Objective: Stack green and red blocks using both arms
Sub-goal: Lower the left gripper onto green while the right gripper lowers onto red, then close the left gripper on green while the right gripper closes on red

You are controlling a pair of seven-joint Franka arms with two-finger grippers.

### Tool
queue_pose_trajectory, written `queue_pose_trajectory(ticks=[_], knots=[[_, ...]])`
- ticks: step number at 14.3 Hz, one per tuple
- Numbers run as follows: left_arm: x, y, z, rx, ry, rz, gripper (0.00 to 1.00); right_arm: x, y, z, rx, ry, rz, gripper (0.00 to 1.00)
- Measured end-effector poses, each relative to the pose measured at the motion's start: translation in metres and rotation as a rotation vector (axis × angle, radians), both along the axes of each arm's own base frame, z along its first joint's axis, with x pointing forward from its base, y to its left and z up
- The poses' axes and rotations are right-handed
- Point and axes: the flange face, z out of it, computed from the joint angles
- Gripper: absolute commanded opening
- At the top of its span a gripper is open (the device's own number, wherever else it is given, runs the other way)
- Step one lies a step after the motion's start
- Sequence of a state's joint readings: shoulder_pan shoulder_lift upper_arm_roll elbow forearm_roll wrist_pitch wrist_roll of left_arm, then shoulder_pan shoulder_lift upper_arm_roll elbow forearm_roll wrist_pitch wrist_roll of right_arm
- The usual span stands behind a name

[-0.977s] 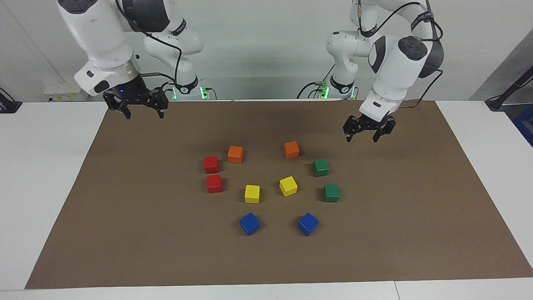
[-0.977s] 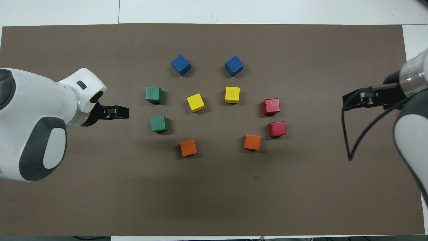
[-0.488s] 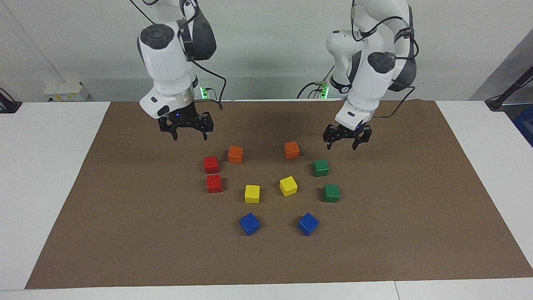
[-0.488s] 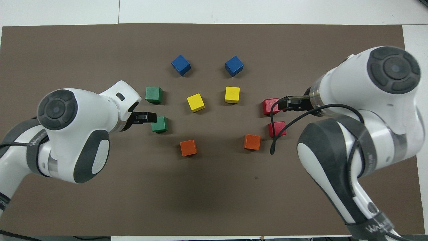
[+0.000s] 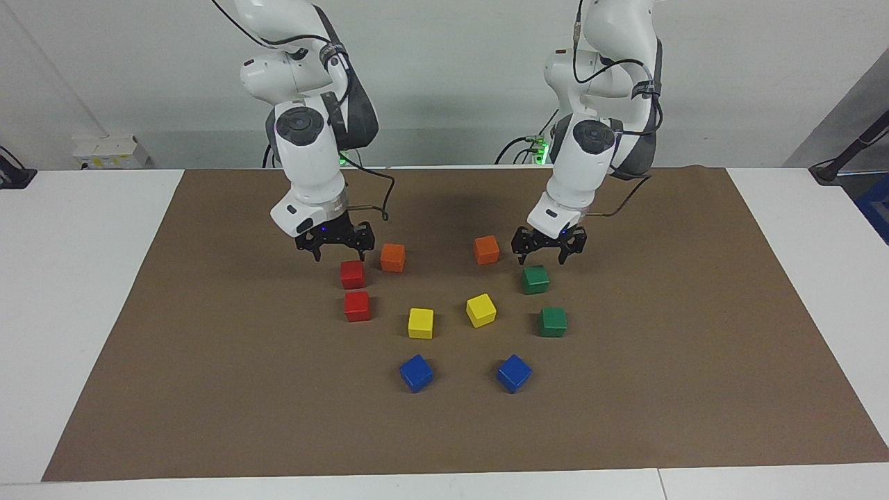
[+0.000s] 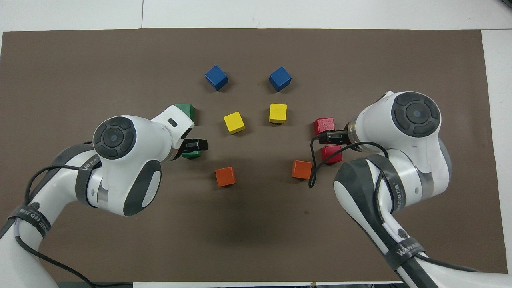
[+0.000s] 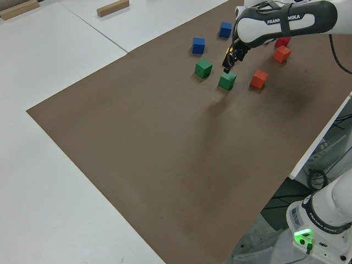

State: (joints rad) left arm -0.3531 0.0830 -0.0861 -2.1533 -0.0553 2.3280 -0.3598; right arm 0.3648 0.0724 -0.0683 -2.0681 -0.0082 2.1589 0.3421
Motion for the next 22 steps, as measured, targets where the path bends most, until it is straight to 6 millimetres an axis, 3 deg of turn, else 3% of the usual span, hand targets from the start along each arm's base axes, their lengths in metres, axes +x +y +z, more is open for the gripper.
queue_pose_trajectory(ticks=[7,12,14,16,18,19,22], knots=[[-0.002,-0.009,-0.034,0.022,0.053,-0.014,1.00,-0.013,-0.003,-0.031,0.007,-0.020,0.002,1.00],[0.004,-0.014,-0.064,0.039,0.074,-0.023,1.00,-0.028,0.007,-0.055,0.018,-0.050,0.028,1.00],[0.005,-0.014,-0.071,0.044,0.078,-0.026,0.94,-0.034,0.005,-0.066,0.020,-0.054,0.028,1.00],[0.007,-0.015,-0.072,0.041,0.068,-0.027,0.75,-0.037,0.004,-0.072,0.019,-0.052,0.028,1.00],[0.008,-0.015,-0.074,0.039,0.063,-0.026,0.18,-0.040,0.003,-0.077,0.023,-0.062,0.028,0.96],[0.008,-0.015,-0.074,0.038,0.057,-0.026,0.00,-0.041,0.002,-0.080,0.025,-0.069,0.028,0.95],[0.011,-0.012,-0.074,0.051,0.038,-0.039,0.00,-0.044,0.001,-0.087,0.024,-0.068,0.028,0.88]])
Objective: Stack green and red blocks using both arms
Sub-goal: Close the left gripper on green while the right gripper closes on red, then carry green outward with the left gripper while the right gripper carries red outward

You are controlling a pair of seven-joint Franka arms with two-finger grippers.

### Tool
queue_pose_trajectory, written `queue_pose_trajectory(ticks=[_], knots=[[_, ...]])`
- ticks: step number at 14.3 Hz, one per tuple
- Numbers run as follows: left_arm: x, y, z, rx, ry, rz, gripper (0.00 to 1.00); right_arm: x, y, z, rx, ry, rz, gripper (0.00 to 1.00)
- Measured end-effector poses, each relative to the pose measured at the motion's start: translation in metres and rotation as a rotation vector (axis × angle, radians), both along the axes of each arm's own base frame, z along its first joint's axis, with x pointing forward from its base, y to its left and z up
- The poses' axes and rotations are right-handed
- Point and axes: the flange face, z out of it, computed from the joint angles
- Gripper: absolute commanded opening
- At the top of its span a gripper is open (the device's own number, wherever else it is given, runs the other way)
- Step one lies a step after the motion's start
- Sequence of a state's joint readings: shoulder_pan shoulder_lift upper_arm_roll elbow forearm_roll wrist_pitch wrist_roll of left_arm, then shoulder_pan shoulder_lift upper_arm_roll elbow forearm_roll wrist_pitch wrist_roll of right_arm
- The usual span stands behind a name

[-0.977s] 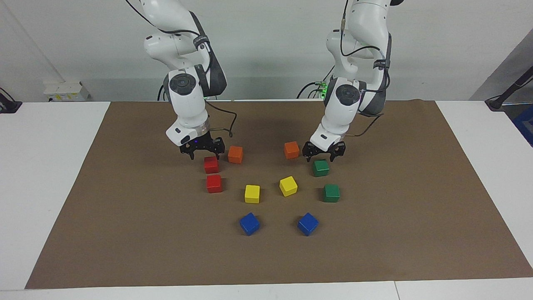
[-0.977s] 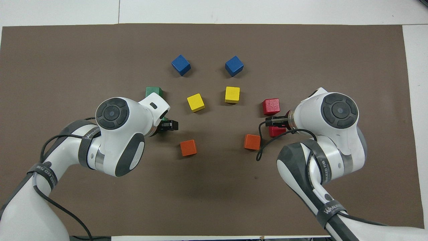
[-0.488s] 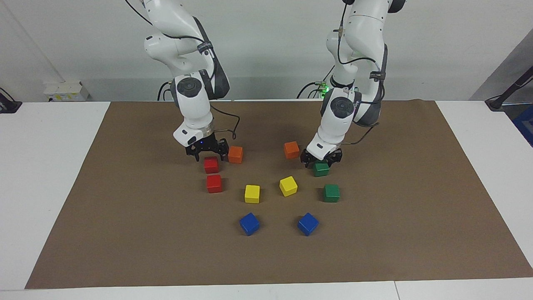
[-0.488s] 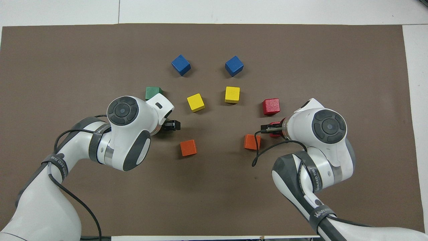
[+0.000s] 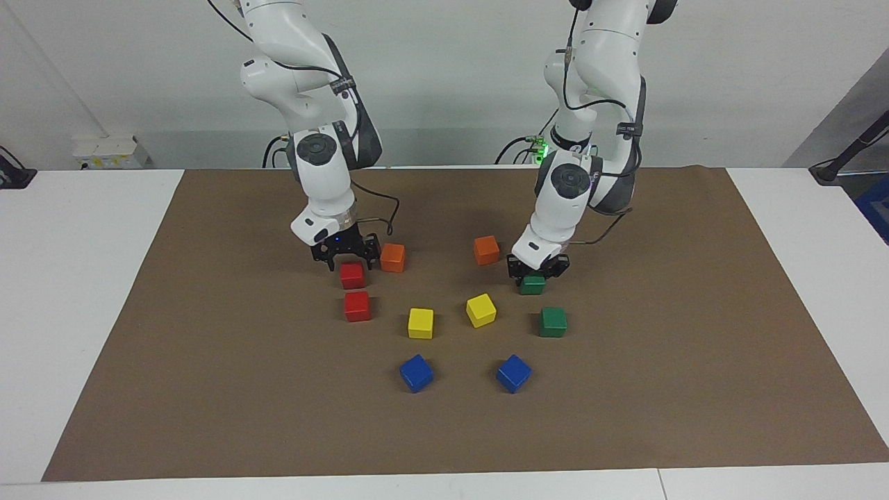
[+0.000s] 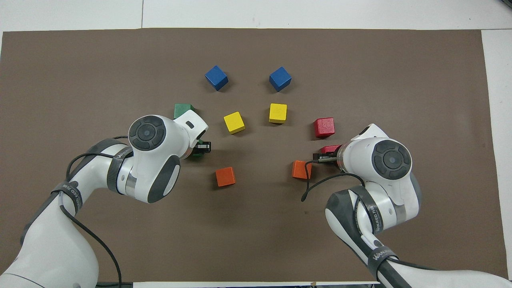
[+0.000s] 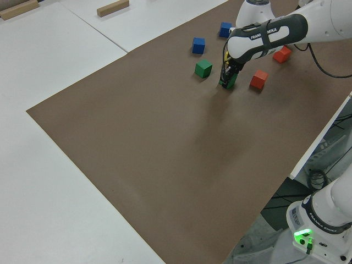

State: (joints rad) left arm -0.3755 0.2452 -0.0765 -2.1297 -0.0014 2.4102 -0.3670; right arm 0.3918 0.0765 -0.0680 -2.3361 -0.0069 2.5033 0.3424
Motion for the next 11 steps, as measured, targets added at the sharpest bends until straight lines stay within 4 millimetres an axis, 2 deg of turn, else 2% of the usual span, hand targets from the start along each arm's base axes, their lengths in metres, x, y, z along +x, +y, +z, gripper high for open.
queue_pose_trajectory(ticks=[1,2,3,4,5,6,7,9,10,11], knots=[[0.001,0.001,0.000,0.002,-0.004,-0.002,0.00,0.000,0.000,-0.003,0.000,0.000,0.000,0.63],[0.002,0.001,0.000,0.004,-0.007,-0.003,0.00,0.001,0.000,-0.006,0.002,-0.008,0.000,0.17],[0.003,0.002,0.001,0.004,-0.010,-0.001,0.00,0.002,0.000,-0.008,0.003,-0.012,0.000,0.05],[0.006,0.004,0.004,0.003,-0.014,0.004,0.00,0.002,0.000,-0.009,0.000,-0.006,-0.002,0.00],[0.011,0.009,0.010,0.004,-0.016,0.015,0.00,0.005,-0.003,-0.006,-0.006,0.013,-0.008,0.00],[0.018,0.019,0.020,0.007,-0.016,0.030,0.00,0.011,-0.007,0.004,-0.017,0.046,-0.020,0.00],[0.026,0.036,0.036,0.013,-0.016,0.043,0.00,0.021,-0.015,0.023,-0.028,0.082,-0.030,0.00],[0.039,0.091,0.071,0.023,-0.018,0.065,0.00,0.046,-0.049,0.073,-0.036,0.107,0.019,0.00],[0.044,0.126,0.085,0.028,-0.019,0.072,0.00,0.057,-0.078,0.092,-0.034,0.095,0.057,0.00],[0.047,0.162,0.094,0.033,-0.018,0.073,0.00,0.065,-0.111,0.098,-0.034,0.077,0.085,0.00]])
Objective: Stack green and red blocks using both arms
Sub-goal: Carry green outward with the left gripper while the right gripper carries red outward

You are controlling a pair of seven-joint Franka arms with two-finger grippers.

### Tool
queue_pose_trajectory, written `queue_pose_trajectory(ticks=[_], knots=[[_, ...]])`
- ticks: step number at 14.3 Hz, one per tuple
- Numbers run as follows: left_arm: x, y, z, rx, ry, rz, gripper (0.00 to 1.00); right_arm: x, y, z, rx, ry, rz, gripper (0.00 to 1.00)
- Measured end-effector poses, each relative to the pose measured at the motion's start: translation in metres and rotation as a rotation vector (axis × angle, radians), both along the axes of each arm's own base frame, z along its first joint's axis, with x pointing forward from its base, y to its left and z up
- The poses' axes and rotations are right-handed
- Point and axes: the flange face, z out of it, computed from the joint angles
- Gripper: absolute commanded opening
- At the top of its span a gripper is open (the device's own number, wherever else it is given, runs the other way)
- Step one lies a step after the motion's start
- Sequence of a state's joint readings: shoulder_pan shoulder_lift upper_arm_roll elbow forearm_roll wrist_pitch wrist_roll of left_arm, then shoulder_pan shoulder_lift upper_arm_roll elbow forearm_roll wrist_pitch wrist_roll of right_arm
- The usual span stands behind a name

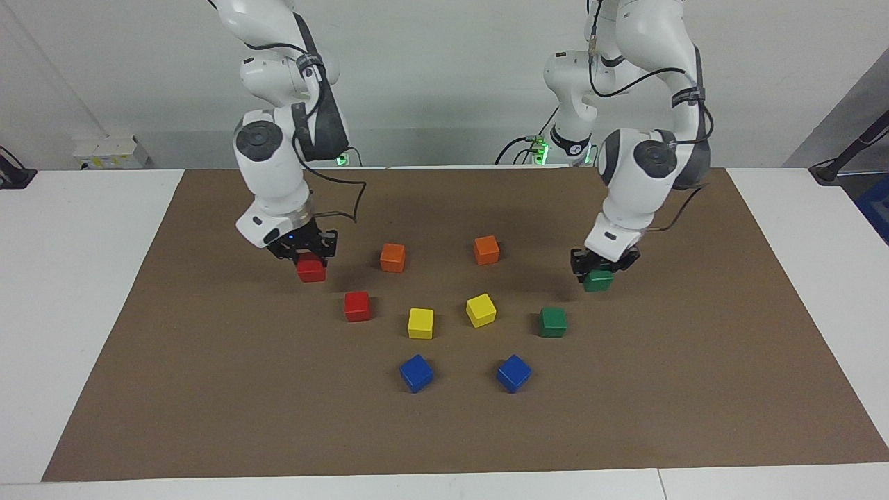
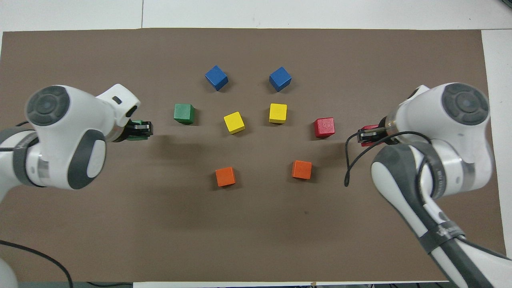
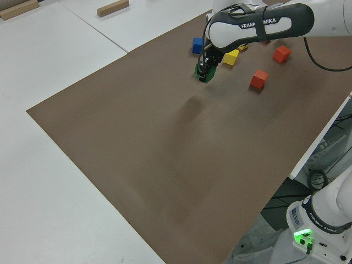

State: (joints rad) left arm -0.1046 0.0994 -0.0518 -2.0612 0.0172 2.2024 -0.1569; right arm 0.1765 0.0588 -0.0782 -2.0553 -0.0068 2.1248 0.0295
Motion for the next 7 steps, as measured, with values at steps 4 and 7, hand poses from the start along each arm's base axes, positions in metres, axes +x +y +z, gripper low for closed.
queue_pose_trajectory(ticks=[4,7], knots=[[-0.001,0.139,0.001,0.010,0.014,0.011,0.00,0.004,-0.089,-0.045,-0.010,-0.041,0.052,0.00],[-0.013,0.189,-0.014,0.011,0.027,0.008,0.00,0.003,-0.093,-0.062,-0.010,-0.020,0.062,0.00]])
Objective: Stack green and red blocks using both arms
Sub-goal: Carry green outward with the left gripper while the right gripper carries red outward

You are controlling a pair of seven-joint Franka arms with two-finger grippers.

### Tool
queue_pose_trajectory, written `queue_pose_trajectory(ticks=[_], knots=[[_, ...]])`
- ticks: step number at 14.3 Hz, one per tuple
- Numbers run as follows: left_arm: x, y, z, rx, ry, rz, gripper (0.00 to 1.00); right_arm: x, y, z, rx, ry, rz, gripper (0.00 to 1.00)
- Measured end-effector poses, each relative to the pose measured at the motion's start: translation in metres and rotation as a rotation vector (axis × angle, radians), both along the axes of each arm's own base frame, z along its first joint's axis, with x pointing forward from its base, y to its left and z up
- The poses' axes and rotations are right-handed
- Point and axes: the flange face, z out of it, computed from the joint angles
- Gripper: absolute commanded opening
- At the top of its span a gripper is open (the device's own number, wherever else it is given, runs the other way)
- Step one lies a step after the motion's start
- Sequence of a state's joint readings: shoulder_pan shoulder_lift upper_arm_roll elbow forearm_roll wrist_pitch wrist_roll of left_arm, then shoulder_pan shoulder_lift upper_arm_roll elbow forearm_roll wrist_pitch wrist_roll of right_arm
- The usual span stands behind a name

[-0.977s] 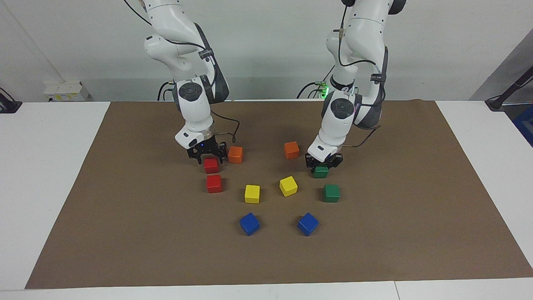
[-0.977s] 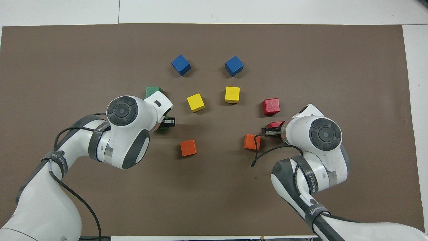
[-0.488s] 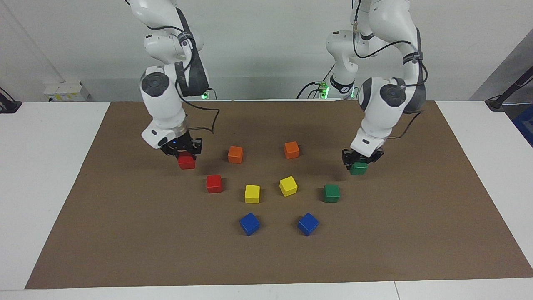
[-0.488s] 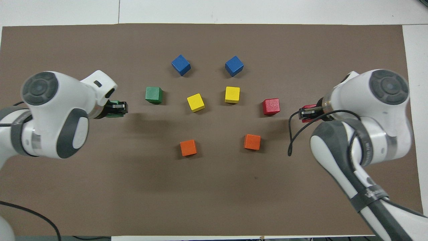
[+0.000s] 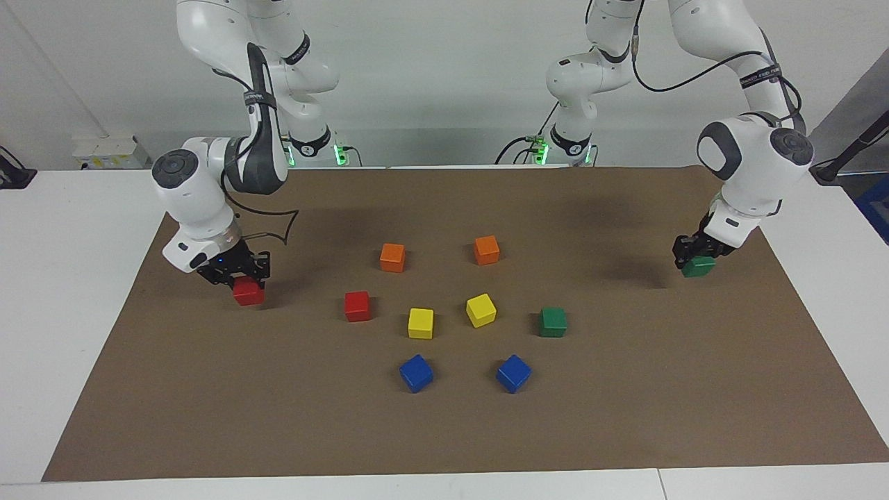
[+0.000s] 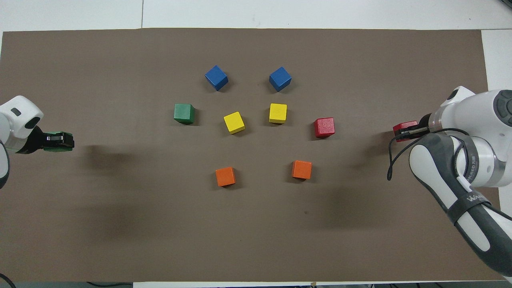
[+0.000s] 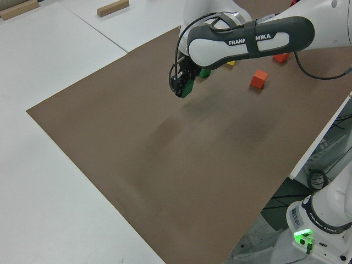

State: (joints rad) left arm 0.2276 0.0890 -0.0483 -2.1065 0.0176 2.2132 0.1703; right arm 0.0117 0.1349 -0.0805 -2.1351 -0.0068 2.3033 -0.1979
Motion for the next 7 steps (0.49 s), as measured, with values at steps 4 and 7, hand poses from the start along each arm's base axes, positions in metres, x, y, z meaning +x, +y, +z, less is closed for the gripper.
queue_pose_trajectory(ticks=[4,7], knots=[[-0.013,0.010,-0.041,-0.001,-0.001,-0.049,0.00,-0.003,-0.003,-0.006,-0.001,-0.017,-0.005,0.00],[-0.011,0.008,-0.063,-0.007,0.012,-0.070,0.00,-0.007,-0.006,-0.015,-0.002,-0.023,-0.010,0.00]])
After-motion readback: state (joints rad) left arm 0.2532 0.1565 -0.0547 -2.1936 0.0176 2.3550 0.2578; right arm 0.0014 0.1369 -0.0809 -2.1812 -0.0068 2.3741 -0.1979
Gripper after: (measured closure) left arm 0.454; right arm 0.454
